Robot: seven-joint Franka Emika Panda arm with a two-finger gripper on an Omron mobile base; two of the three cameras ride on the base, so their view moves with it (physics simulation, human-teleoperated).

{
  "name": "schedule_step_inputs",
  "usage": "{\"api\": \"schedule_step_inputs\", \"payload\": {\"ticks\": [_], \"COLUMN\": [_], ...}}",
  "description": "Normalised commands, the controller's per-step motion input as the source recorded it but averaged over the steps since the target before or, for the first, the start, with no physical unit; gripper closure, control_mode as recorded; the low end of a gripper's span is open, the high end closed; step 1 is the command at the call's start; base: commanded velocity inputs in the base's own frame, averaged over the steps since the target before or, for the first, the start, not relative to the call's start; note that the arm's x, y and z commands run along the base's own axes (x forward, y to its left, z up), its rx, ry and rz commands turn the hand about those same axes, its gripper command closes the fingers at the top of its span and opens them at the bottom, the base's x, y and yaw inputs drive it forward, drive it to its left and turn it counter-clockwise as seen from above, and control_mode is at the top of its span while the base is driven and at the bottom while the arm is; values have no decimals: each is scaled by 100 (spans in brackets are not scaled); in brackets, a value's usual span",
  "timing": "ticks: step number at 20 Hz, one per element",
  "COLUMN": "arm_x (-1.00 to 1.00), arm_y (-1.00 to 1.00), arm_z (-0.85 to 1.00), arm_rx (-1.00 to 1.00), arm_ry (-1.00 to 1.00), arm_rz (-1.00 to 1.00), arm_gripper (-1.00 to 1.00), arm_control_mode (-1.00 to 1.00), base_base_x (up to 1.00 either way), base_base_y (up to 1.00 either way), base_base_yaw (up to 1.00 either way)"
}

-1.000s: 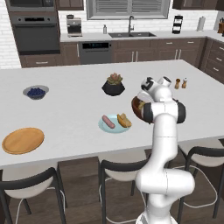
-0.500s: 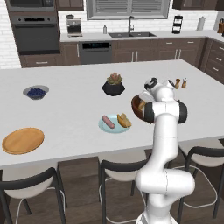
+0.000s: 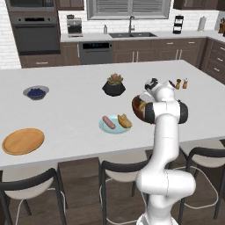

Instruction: Place one bun and one sausage from the bowl on each plate.

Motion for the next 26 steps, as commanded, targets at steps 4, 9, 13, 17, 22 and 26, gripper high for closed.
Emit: {"api": "schedule_step_inputs", "payload": {"ticks": [4, 9, 13, 17, 22, 26], "arm_x": [0, -4, -40, -66, -73, -49], "arm_y": [0, 0, -1, -4, 0, 32], "arm_z": [0, 9, 63, 53, 47, 61], "arm_rx": [0, 0, -1, -10, -23, -28], "arm_ry": [0, -2, -1, 0, 3, 13], "arm_rz": [0, 0, 0, 0, 0, 2], "arm_gripper": [100, 100, 100, 100, 100, 100], "arm_control_mode": [-100, -100, -100, -100, -100, -100], "base_base_x": [0, 0, 0, 0, 0, 0], "base_base_y": [0, 0, 0, 0, 0, 0], "base_base_yaw": [0, 0, 0, 0, 0, 0]}}
